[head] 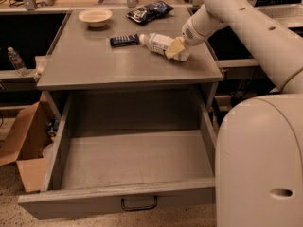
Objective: Pick blue plastic bottle from top drawer and place on counter
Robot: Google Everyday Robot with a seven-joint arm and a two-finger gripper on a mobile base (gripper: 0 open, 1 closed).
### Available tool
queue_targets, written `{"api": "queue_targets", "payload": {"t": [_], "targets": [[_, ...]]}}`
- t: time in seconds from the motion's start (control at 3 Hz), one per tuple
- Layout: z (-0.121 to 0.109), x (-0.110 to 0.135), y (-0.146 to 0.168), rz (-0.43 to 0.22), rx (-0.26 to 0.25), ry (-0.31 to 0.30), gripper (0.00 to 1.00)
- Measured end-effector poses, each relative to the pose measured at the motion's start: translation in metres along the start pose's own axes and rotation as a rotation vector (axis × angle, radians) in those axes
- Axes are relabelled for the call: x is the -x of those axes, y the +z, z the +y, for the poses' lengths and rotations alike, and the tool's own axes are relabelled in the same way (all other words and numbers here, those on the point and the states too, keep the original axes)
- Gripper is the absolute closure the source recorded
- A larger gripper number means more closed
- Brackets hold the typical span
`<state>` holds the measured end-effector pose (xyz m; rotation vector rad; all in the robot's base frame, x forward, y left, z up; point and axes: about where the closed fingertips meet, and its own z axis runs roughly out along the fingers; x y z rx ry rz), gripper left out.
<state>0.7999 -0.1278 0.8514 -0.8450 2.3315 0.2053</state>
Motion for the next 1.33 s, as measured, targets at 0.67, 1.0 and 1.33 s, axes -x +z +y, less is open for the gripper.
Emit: {"api": "queue_targets", "payload": {"t": [0.67,1.0,1.33], "targets": [[0.0,0.0,0.0,0.0,0.0,0.0,0.19],[0.001,0.004,-0.005,-0.014,-0.005,-0.011,0.0],[0.005,0.023,-0.029,-0.077,-0.025,-0.062,0.0]]}}
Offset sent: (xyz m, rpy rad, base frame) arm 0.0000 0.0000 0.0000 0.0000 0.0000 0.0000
